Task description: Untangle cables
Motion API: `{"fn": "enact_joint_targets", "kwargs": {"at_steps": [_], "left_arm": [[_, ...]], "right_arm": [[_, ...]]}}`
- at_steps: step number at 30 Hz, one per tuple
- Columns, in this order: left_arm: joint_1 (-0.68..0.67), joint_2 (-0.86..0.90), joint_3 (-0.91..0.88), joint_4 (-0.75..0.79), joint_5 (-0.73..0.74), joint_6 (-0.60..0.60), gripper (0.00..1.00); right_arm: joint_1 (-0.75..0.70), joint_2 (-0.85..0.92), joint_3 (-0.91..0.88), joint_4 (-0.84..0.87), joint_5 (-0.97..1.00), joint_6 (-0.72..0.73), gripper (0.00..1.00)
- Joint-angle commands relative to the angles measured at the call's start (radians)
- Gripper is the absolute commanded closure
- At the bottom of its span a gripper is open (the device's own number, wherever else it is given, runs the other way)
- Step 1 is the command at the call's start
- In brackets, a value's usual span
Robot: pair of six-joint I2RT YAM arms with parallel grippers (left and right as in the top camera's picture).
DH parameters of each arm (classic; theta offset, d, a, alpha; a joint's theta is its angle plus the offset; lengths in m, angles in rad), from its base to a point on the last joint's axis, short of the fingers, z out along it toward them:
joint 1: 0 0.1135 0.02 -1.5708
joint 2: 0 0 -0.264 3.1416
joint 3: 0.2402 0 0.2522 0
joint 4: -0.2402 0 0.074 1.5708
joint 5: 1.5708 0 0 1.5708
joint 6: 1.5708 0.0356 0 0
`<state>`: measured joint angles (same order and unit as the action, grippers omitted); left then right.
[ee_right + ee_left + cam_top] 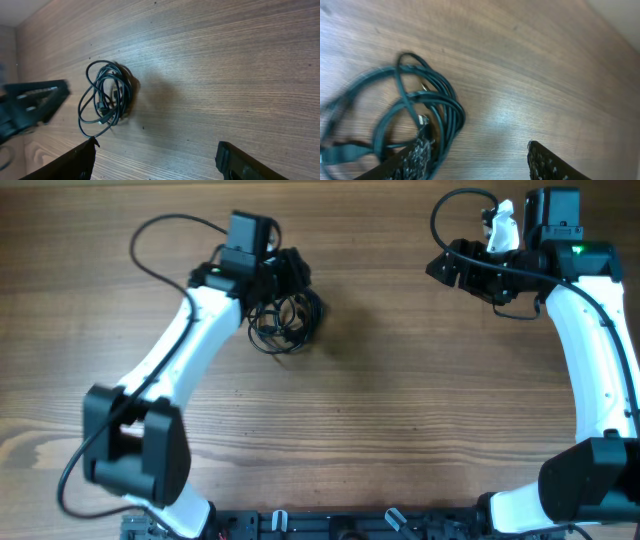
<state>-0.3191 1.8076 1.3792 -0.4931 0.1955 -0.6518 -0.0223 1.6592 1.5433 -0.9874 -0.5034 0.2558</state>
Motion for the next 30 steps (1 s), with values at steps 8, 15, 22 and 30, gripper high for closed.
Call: {"fn": "enact_joint_targets", "kwargs": {"at_steps": [8, 15, 22, 30], "left_arm": [[-0.094, 0.238, 0.015, 0.148, -0.256, -0.540, 0.50], [-0.094, 0.332, 0.015, 0.237, -0.320, -0.539, 0.50], [-0.080, 0.314, 0.015, 0.277, -0.213, -0.531, 0.96], [0.092, 0.069, 0.015, 0.280, 0.419, -0.724, 0.96]], "right_arm": [[0.003, 0.002, 0.003, -0.023, 0.044, -0.024, 0.20], [0.003, 0.002, 0.003, -0.028, 0.044, -0.029, 0.20], [0.003, 0.003, 0.003, -0.023, 0.043, -0.028, 0.20], [0.040, 0.003, 0.003, 0.026, -0.038, -0.024, 0.19]]}}
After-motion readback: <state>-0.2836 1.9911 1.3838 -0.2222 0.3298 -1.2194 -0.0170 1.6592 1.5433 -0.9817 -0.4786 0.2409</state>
